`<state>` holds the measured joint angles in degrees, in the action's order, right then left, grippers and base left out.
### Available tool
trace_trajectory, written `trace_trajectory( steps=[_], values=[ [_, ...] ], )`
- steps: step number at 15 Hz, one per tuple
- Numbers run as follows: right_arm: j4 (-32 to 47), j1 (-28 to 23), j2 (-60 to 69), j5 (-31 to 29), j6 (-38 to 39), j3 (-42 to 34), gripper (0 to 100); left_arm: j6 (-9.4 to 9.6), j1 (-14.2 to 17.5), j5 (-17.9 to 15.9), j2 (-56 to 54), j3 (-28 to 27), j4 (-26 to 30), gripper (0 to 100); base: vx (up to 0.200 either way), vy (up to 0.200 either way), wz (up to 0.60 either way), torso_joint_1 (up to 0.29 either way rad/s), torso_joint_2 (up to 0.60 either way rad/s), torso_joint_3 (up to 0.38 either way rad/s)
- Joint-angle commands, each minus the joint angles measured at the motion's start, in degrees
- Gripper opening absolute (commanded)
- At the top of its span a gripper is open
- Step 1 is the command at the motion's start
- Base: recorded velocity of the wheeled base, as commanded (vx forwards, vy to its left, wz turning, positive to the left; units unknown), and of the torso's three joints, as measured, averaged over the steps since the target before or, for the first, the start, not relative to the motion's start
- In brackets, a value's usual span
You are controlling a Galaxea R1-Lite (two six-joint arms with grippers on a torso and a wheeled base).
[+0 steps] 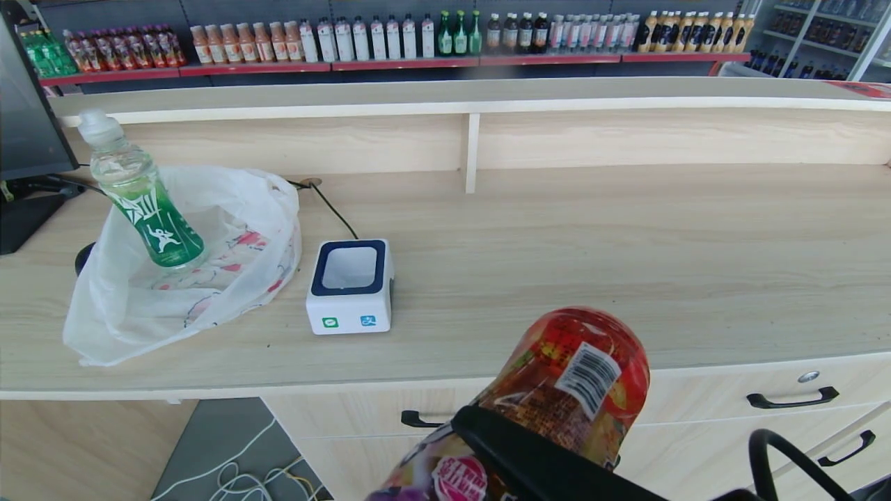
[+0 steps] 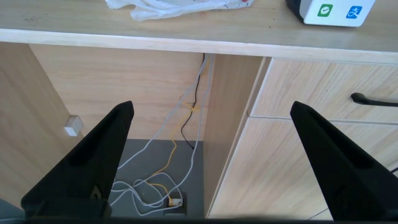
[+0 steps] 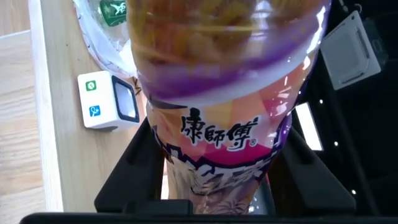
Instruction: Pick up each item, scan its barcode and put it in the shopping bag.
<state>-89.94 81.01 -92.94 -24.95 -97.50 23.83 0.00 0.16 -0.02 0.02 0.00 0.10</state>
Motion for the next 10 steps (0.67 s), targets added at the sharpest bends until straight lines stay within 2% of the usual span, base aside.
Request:
trace_trajectory(
  steps=[1,7,10],
  values=[
    [-0.1,0.0,0.1,0.0,-0.3,0.0,0,0.00,0.0,0.0,0.0,0.0,0.0,100,0.000,0.000,0.00,0.000,0.00,0.000],
    [-0.1,-0.1,0.1,0.1,-7.6,0.3,0,0.00,0.0,0.0,0.0,0.0,0.0,100,0.000,0.000,0.00,0.000,0.00,0.000],
    [-0.1,-0.1,0.0,0.1,-8.4,0.5,0,0.00,0.0,0.0,0.0,0.0,0.0,100,0.000,0.000,0.00,0.000,0.00,0.000]
  ],
)
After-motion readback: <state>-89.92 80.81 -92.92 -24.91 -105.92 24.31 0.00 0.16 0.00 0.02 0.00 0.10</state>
